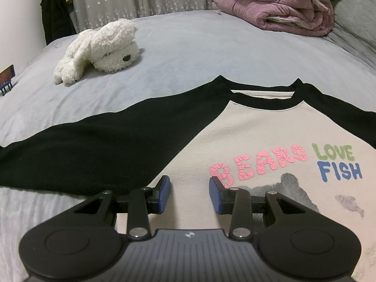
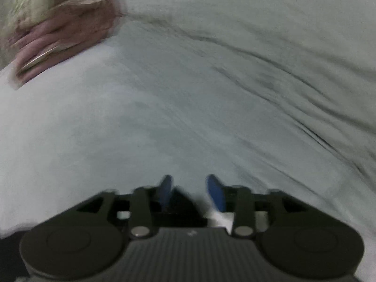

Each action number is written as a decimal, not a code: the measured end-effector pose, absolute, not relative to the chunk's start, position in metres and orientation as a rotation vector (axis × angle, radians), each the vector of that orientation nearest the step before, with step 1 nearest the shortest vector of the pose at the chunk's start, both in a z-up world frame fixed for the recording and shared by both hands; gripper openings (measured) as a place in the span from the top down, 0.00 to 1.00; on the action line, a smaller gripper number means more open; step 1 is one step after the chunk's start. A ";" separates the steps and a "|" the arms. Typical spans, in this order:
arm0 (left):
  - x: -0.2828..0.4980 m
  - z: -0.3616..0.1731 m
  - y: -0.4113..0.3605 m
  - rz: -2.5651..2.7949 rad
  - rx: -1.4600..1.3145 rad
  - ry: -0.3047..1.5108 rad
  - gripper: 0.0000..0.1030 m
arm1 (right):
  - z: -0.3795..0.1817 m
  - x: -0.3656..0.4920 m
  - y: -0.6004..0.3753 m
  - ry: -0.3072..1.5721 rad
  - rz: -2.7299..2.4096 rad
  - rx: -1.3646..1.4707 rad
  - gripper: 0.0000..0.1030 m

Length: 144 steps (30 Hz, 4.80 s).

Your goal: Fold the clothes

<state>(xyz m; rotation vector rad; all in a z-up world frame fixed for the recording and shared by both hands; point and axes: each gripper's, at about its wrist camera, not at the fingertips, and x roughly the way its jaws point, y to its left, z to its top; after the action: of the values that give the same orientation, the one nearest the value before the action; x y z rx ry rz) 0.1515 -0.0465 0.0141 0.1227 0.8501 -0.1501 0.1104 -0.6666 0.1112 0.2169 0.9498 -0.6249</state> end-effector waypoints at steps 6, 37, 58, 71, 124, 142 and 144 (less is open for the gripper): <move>0.151 0.014 -0.045 -0.153 0.120 0.851 0.65 | 0.094 0.150 -0.657 1.111 -0.586 0.042 0.52; 0.221 0.055 -0.338 -0.893 0.596 0.686 0.61 | 0.106 0.133 -0.677 1.176 -0.229 -0.181 0.52; 0.205 0.067 -0.331 -0.838 0.380 0.594 0.99 | 0.151 0.102 -0.668 0.945 -0.262 -0.188 0.95; 0.214 0.065 -0.323 -0.708 0.227 0.552 0.99 | 0.172 0.097 -0.692 0.891 -0.325 0.166 0.95; 0.235 0.030 -0.341 -0.531 0.134 0.598 1.00 | 0.086 0.243 -0.685 1.115 -0.368 -0.176 0.86; 0.178 0.021 -0.299 -0.614 0.118 0.701 1.00 | 0.102 0.180 -0.719 1.063 -0.310 0.186 0.93; 0.178 0.014 -0.298 -0.620 0.124 0.715 1.00 | 0.119 0.168 -0.719 1.056 -0.306 0.097 0.93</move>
<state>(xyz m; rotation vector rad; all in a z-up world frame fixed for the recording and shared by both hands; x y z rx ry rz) 0.1779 -0.2976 0.0141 0.1243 0.7150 -0.6201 0.1680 -0.7193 0.1185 0.0970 1.0558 -0.3059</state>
